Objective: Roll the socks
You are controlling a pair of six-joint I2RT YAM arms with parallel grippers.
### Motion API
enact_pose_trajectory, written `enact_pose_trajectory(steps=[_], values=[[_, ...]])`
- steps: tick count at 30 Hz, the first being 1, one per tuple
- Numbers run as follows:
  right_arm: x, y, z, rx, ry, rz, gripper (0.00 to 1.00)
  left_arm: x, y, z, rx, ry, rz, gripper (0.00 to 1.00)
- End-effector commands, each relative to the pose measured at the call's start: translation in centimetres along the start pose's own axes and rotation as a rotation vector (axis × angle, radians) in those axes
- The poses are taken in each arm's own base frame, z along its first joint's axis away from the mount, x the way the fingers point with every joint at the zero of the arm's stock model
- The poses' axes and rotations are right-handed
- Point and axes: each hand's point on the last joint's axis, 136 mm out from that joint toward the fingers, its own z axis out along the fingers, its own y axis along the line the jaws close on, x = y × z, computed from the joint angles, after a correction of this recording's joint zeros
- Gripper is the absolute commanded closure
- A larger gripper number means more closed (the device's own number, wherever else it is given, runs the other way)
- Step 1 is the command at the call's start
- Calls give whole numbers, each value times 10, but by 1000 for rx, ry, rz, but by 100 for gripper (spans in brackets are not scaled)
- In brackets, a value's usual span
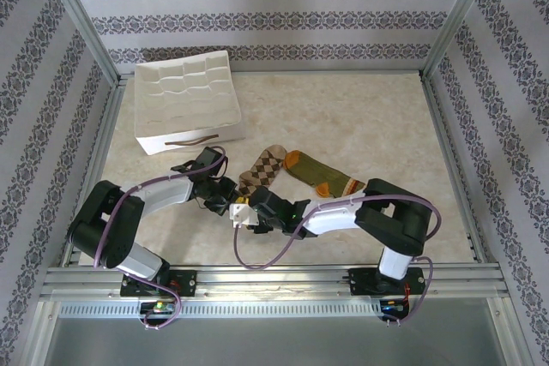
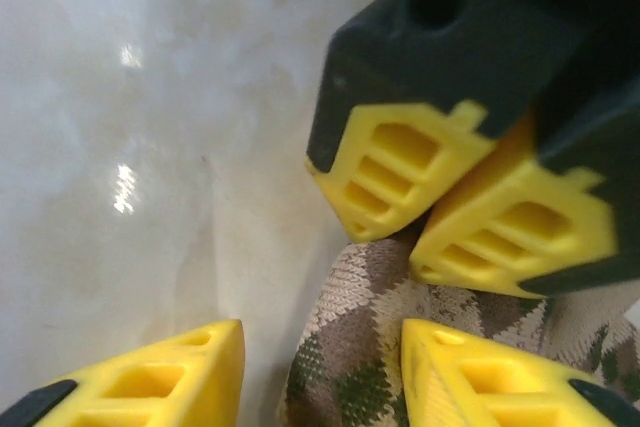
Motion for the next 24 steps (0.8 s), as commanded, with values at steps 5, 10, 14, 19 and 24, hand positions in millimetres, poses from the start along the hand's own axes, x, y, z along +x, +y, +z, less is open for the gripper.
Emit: enact_pose_trajectory(steps=[5,10,14,19,24], values=[[23,-3,17,21,127,-14,93,-1,36,-5,-141,-26,-36,100],[28,16,9,-116,104,97,100,-2,20,-29,-35,-52,-57,60],[30,30,2,-236,70,252,100,-6,10,-47,69,-58,-104,37],[25,34,-3,-364,22,404,100,-7,12,-56,147,-50,-153,29],[12,24,-7,-499,-37,585,100,-5,1,-54,239,-30,-125,34]])
